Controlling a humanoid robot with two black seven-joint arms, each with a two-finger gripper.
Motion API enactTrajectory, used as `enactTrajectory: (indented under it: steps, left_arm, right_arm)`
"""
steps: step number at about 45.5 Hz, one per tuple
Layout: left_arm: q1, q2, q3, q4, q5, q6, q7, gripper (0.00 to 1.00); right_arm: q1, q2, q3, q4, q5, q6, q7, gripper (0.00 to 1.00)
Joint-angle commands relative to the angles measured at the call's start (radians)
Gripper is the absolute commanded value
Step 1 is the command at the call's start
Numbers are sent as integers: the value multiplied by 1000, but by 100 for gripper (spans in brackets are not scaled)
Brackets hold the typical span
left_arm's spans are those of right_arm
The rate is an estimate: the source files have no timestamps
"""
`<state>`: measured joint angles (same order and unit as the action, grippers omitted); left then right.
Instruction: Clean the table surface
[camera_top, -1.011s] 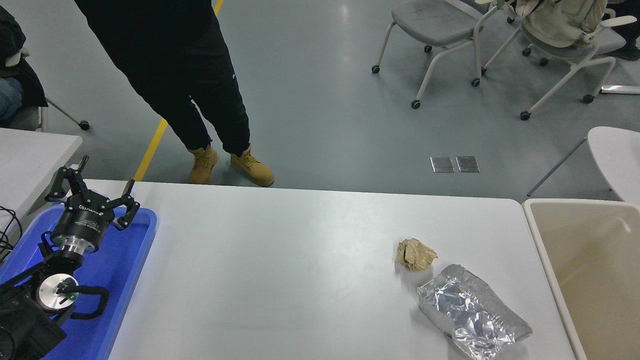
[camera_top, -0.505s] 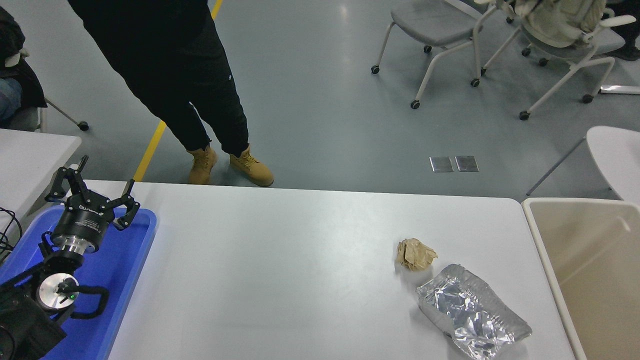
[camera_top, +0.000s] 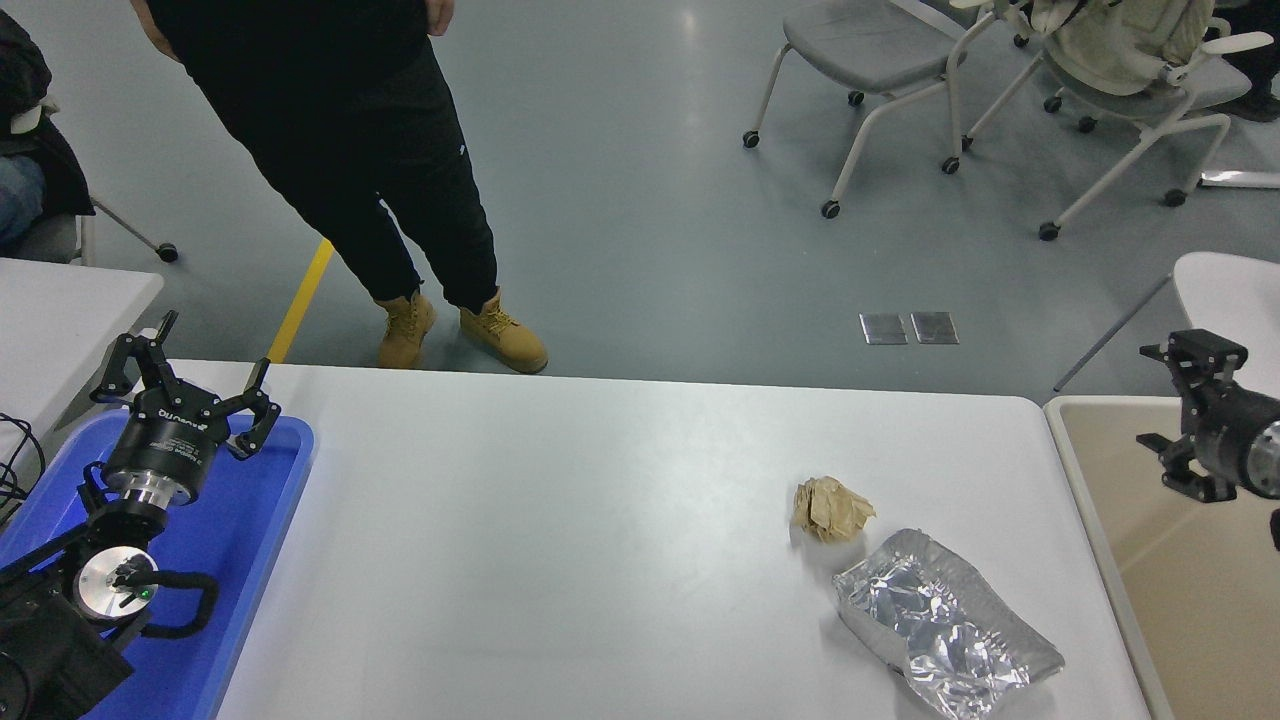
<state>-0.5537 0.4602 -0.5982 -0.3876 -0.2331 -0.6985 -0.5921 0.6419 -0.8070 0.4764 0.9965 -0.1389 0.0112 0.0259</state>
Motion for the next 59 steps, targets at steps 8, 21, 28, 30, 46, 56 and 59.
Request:
enactTrajectory:
  steps: [8, 21, 28, 30, 46, 56, 59]
  left_arm:
    - [0, 0, 0, 0, 0, 1, 0, 100]
    - [0, 0, 0, 0, 0, 1, 0, 100]
    - [0, 0, 0, 0, 0, -1, 0, 100]
    - [0, 0, 0, 0, 0, 1, 0, 100]
    - [0, 0, 0, 0, 0, -1, 0, 100]
    - [0, 0, 0, 0, 0, 1, 0, 100]
    - [0, 0, 0, 0, 0, 1, 0, 100]
  right_arm:
    - [-149, 271, 203, 120, 39, -50, 68, 100]
    - [-166, 451, 277, 99, 35, -51, 78, 100]
    - [-166, 488, 280, 70, 33, -51, 83, 100]
    - [-166, 489, 280, 70, 33, -51, 83, 100]
    - [-156, 490, 263, 68, 2, -74, 85, 100]
    - [-145, 482, 280, 70, 10, -88, 83, 100]
    - [-143, 482, 280, 70, 9, -86, 83, 100]
